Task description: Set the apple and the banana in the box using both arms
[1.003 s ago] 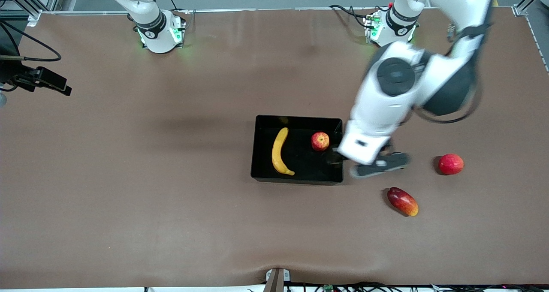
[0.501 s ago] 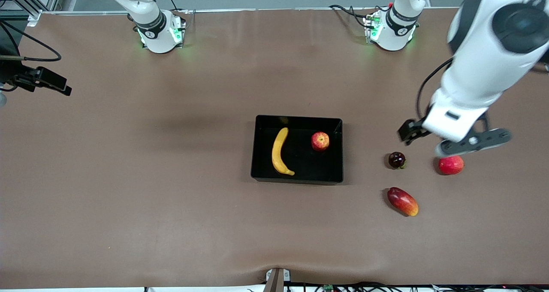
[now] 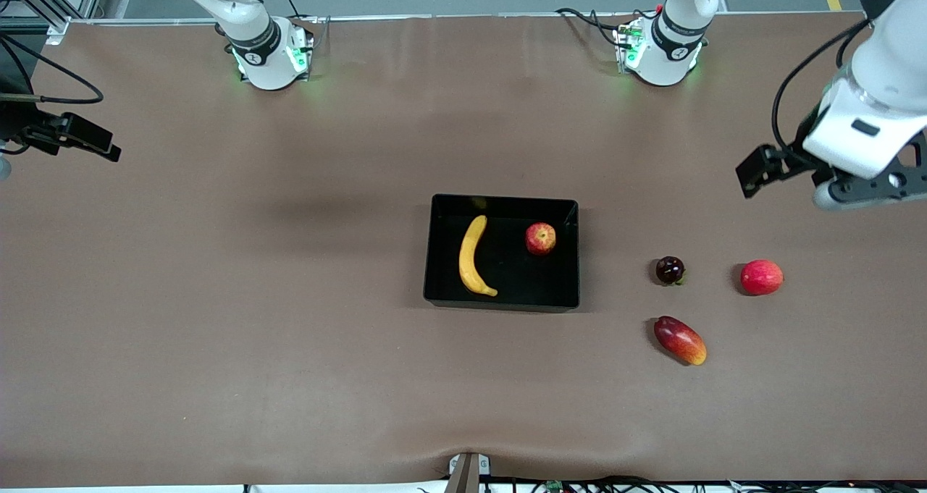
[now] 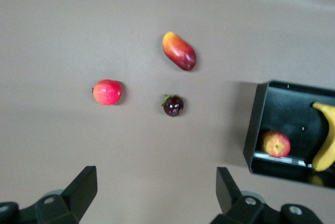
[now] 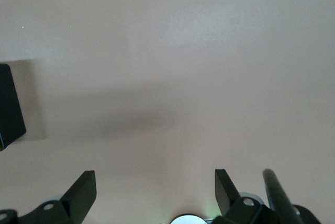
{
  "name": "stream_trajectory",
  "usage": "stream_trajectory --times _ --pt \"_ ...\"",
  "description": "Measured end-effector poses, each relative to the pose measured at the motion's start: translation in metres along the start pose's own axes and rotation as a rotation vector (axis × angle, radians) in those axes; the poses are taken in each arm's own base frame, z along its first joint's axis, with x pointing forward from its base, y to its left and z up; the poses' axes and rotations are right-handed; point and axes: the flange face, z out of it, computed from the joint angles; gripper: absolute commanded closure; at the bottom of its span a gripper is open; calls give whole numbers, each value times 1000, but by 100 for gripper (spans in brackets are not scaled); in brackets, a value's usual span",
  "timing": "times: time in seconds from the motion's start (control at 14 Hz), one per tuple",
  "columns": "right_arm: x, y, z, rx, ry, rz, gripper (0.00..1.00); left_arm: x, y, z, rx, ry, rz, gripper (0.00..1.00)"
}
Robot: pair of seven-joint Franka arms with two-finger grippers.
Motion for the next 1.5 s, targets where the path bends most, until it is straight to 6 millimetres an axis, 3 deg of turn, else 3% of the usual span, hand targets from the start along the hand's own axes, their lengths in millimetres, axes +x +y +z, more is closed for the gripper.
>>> stream_trajectory --times 0.36,0.72,1.5 --pt "1 6 0 7 0 12 0 -39 -42 -9 -9 -16 25 0" --pt "1 7 0 8 -2 14 0 -69 -40 -17 -32 -13 72 0" --pt "1 7 0 9 -2 13 0 -63 -51 -16 -78 -12 95 0"
